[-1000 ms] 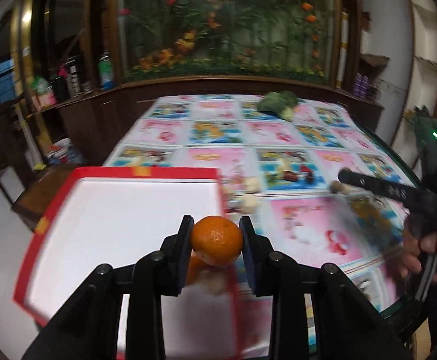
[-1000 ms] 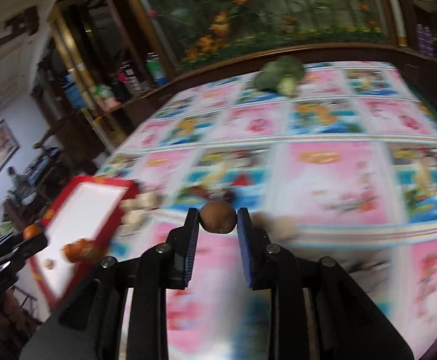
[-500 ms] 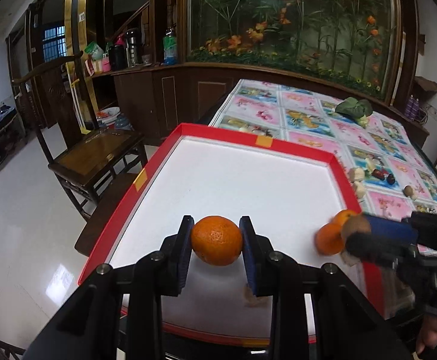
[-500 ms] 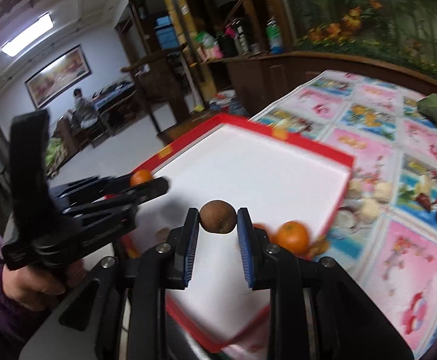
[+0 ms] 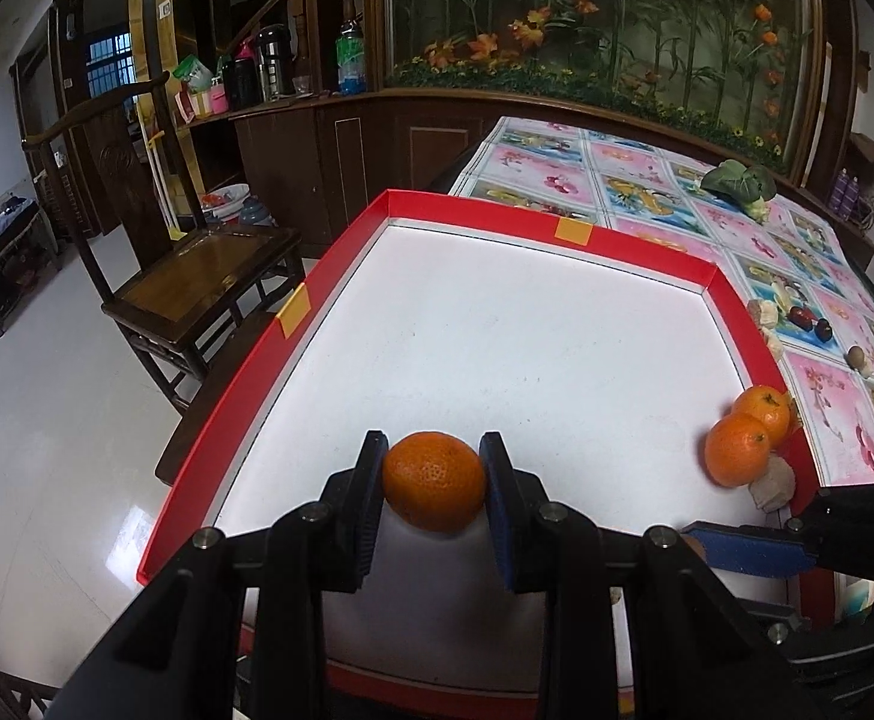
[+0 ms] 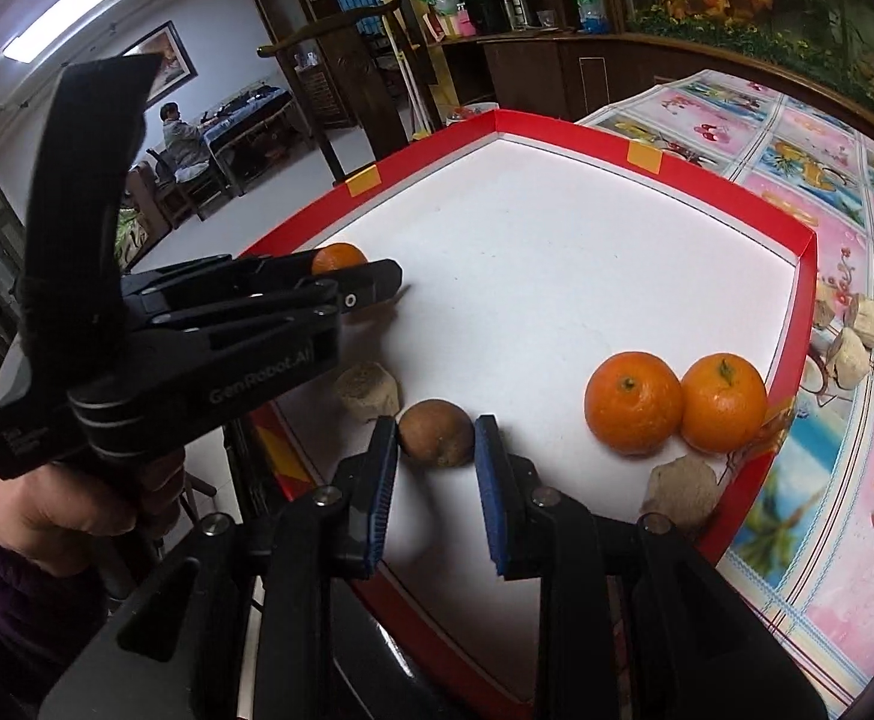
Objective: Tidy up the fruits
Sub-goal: 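Carry the orange and kiwi into the tray and open both tools, then return to the table and grasp a round beige cake with each tool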
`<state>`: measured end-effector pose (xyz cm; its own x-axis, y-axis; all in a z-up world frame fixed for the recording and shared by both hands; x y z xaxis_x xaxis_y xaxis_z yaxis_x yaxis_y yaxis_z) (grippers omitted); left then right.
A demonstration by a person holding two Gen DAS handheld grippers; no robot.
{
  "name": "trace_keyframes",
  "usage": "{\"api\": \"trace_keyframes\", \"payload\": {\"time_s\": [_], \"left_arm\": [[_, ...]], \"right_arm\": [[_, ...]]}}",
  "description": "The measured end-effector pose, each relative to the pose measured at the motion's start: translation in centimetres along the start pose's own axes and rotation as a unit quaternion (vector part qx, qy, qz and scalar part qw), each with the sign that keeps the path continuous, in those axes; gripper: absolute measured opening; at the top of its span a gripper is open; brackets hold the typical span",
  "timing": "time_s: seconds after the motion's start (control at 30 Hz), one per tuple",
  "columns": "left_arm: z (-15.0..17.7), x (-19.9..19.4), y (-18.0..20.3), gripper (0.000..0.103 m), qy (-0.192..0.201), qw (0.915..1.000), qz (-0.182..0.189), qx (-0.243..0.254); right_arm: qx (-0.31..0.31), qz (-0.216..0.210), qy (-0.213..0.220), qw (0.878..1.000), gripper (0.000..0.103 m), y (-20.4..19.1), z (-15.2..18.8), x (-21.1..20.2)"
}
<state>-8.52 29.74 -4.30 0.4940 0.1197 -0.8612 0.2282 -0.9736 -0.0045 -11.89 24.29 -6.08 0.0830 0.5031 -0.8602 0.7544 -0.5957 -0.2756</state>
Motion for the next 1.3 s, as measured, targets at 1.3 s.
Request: {"api": "trace_keyframes", "payload": {"time_s": [1.3], "left_arm": [[0.4,-5.0,21.7,0.071,-0.010,0.9810,0.116,0.155]], "right_arm": [[0.231,0.162,0.068,0.957,0.053,29.4,13.1,-16.5]]}}
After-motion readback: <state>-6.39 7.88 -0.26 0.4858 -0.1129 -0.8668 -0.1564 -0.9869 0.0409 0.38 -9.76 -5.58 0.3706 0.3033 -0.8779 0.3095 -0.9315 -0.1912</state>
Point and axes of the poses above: each gripper's, at about its wrist camera, not at the fingertips, and x roughly the way its jaws point, y to its right, z to its underside, the point moved 10 cm from there along x, roughly the way its jaws point, and after that the axes turned 14 degrees about -y, right-handed, at the moved point
